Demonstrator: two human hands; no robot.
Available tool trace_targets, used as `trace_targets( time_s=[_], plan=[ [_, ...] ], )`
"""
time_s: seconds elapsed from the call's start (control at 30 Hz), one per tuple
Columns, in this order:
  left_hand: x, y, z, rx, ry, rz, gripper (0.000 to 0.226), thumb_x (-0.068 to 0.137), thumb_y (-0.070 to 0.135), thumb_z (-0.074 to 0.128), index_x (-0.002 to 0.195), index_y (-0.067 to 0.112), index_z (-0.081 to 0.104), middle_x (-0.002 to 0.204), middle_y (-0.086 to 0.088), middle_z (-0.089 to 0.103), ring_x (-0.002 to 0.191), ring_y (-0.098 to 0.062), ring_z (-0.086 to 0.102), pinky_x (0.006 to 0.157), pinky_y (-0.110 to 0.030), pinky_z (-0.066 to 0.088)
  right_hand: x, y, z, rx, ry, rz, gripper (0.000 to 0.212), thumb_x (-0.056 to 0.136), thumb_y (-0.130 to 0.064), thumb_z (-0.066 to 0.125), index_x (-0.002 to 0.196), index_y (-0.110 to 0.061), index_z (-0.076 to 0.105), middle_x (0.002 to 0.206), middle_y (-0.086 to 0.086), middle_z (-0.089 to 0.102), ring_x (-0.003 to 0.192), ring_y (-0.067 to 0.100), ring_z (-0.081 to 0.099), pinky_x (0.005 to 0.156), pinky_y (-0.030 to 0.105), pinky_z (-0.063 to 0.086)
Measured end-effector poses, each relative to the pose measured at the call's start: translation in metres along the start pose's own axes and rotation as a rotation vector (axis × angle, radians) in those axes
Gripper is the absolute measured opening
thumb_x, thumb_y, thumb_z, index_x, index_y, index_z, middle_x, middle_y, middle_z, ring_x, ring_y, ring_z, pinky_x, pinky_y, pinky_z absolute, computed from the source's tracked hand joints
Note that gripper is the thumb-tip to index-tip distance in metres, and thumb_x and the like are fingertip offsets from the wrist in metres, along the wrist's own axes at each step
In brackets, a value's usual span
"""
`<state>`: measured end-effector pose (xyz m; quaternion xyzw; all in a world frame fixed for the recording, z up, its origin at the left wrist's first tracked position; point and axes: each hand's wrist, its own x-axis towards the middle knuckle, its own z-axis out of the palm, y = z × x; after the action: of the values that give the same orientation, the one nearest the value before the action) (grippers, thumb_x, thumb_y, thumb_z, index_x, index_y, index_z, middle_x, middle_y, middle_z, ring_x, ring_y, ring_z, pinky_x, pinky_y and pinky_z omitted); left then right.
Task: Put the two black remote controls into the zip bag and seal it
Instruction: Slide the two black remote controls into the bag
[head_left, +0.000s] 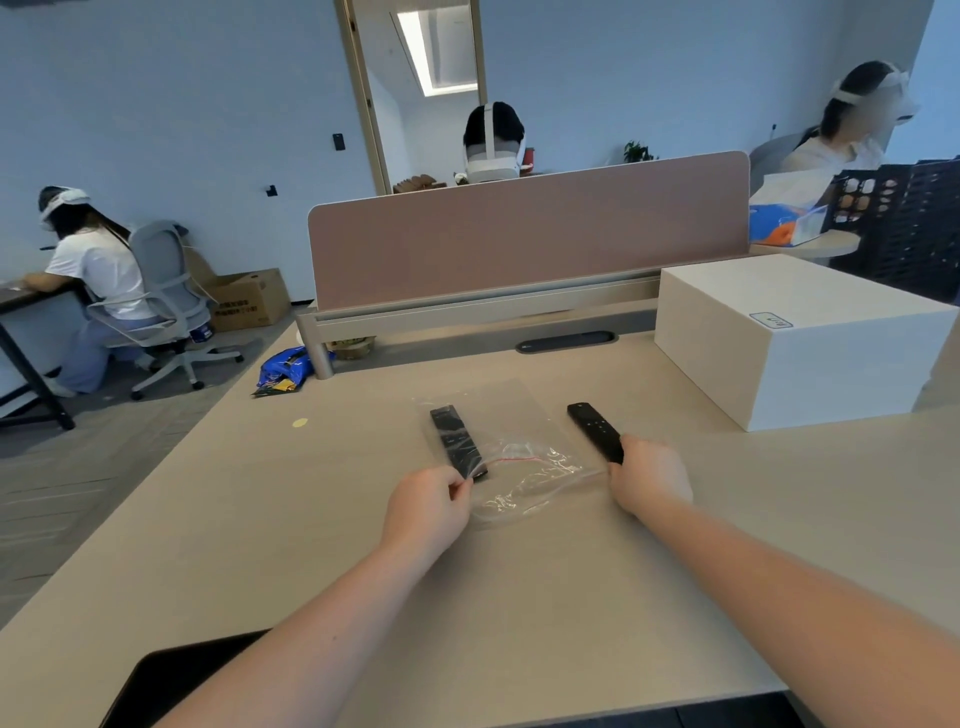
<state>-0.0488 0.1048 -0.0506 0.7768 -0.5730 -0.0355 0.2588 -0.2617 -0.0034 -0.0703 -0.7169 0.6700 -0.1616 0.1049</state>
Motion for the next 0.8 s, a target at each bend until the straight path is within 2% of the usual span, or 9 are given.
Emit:
trace_targets(
  time_s=[0.1,0.2,0.27,0.33,0.4,0.47,0.57,0.63,0.8],
  plan=[
    [0.001,0.0,-0.001,0.011,-0.005,-0.003,0.029,0.091,0.029,0.052,0.075,0.01,0.068,0.072,-0.012,0.068,0.079,-0.035,0.06,0.064,-0.034,0.046,-0.003,-0.007,-0.008,0.156,0.018,0.053,0.021,0.091,-0.014,0.047,0.107,-0.008,0.058,0.096,0.015,0.068,0.1,0.034,0.056,0.066,0.029,0.041],
    [0.002,0.003,-0.001,0.026,-0.001,-0.003,0.03,0.091,0.029,0.052,0.072,0.01,0.065,0.076,-0.014,0.07,0.082,-0.036,0.061,0.065,-0.035,0.047,-0.013,-0.02,-0.027,0.325,0.056,0.021,0.022,0.089,-0.013,0.05,0.107,-0.008,0.062,0.091,0.014,0.067,0.084,0.031,0.056,0.065,0.028,0.042],
    [0.002,0.004,-0.001,0.043,-0.008,-0.006,0.029,0.091,0.028,0.051,0.067,0.014,0.059,0.078,-0.015,0.07,0.081,-0.036,0.06,0.062,-0.034,0.043,-0.027,-0.032,-0.044,0.422,0.055,-0.034,0.024,0.09,-0.015,0.053,0.111,-0.011,0.063,0.098,0.015,0.069,0.085,0.03,0.058,0.07,0.029,0.046],
    [0.003,0.004,-0.001,0.048,-0.024,-0.016,0.028,0.091,0.027,0.051,0.067,0.016,0.057,0.071,-0.012,0.064,0.077,-0.034,0.058,0.06,-0.032,0.037,-0.044,-0.039,-0.057,0.511,0.015,-0.069,0.028,0.091,-0.015,0.056,0.117,-0.009,0.064,0.108,0.017,0.069,0.098,0.033,0.062,0.081,0.031,0.049],
    [0.004,0.004,-0.002,0.048,-0.034,-0.03,0.027,0.091,0.028,0.05,0.067,0.017,0.056,0.064,-0.005,0.054,0.073,-0.031,0.055,0.059,-0.029,0.034,-0.059,-0.04,-0.068,0.56,-0.032,-0.086,0.027,0.09,-0.013,0.059,0.115,-0.004,0.064,0.113,0.021,0.068,0.104,0.035,0.062,0.09,0.038,0.051],
    [0.006,0.006,-0.003,0.049,-0.036,-0.043,0.027,0.091,0.028,0.05,0.067,0.017,0.055,0.063,-0.003,0.053,0.069,-0.029,0.052,0.058,-0.029,0.034,-0.069,-0.038,-0.076,0.552,-0.078,-0.089,0.029,0.088,-0.014,0.061,0.114,-0.002,0.064,0.118,0.021,0.067,0.109,0.035,0.061,0.096,0.041,0.05],
    [0.008,0.009,-0.005,0.041,-0.019,-0.055,0.027,0.09,0.026,0.051,0.065,0.017,0.052,0.068,-0.007,0.059,0.07,-0.03,0.053,0.059,-0.029,0.036,-0.08,-0.029,-0.086,0.515,-0.153,-0.096,0.041,0.086,-0.019,0.065,0.126,-0.012,0.06,0.126,0.007,0.065,0.115,0.024,0.059,0.095,0.025,0.043],
    [0.009,0.011,-0.006,0.034,-0.014,-0.063,0.028,0.09,0.026,0.05,0.064,0.018,0.051,0.068,-0.005,0.058,0.07,-0.029,0.052,0.059,-0.029,0.037,-0.089,-0.022,-0.092,0.461,-0.198,-0.12,0.041,0.085,-0.02,0.067,0.126,-0.015,0.061,0.122,0.003,0.066,0.113,0.02,0.06,0.09,0.022,0.041],
    [0.009,0.017,-0.006,0.042,-0.012,-0.051,0.025,0.091,0.028,0.05,0.069,0.018,0.053,0.079,-0.01,0.067,0.078,-0.032,0.057,0.063,-0.03,0.038,-0.108,-0.012,-0.095,0.285,-0.226,-0.148,0.022,0.084,-0.021,0.064,0.104,-0.012,0.07,0.104,0.012,0.071,0.099,0.028,0.064,0.087,0.036,0.052]
  ],
)
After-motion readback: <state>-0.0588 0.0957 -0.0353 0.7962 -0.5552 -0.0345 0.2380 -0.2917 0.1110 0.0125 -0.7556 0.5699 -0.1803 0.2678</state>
